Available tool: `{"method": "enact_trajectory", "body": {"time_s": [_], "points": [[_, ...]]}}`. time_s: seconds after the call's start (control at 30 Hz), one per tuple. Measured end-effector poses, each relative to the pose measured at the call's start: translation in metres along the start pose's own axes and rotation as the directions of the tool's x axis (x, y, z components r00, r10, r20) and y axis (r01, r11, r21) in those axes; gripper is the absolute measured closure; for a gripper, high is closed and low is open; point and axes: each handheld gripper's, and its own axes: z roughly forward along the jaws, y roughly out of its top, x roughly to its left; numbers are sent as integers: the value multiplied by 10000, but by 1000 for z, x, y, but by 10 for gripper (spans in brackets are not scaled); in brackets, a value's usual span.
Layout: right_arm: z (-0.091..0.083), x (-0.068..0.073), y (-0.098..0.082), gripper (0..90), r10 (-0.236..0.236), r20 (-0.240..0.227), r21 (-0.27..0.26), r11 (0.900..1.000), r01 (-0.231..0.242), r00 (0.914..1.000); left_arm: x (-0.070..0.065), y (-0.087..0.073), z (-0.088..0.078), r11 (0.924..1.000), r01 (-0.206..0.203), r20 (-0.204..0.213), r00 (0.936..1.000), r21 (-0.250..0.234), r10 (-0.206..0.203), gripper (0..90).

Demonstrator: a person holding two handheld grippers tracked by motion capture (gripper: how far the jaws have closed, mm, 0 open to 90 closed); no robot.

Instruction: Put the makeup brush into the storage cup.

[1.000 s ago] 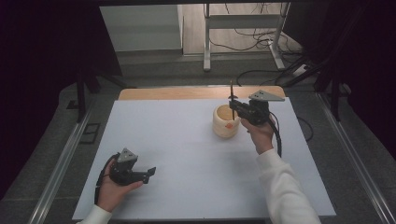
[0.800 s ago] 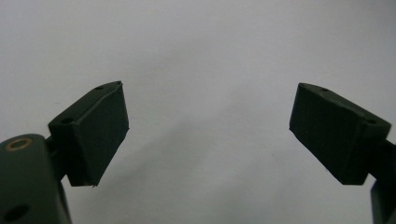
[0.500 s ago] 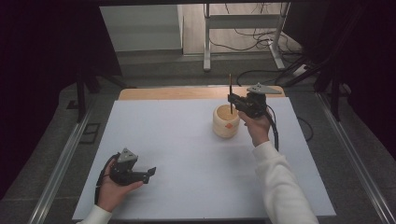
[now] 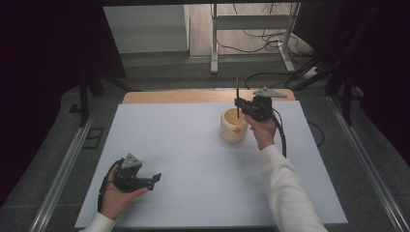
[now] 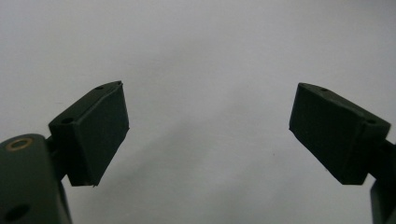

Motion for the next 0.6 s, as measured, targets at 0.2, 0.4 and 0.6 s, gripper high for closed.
{"method": "enact_trajectory", "body": {"time_s": [0.2,0.4,0.6], "points": [[5,0,-7,838,18,-6,161,9999,-18,10000,-1,0,0,10000,-26,12,10000,-19,26,124],[9,0,-14,838,78,-27,282,9996,-77,10000,-1,0,0,10000,-41,21,10000,2,41,124],[11,-1,-17,837,106,-26,380,9992,-105,9999,-1,0,0,10000,-66,38,10000,45,66,124]]}}
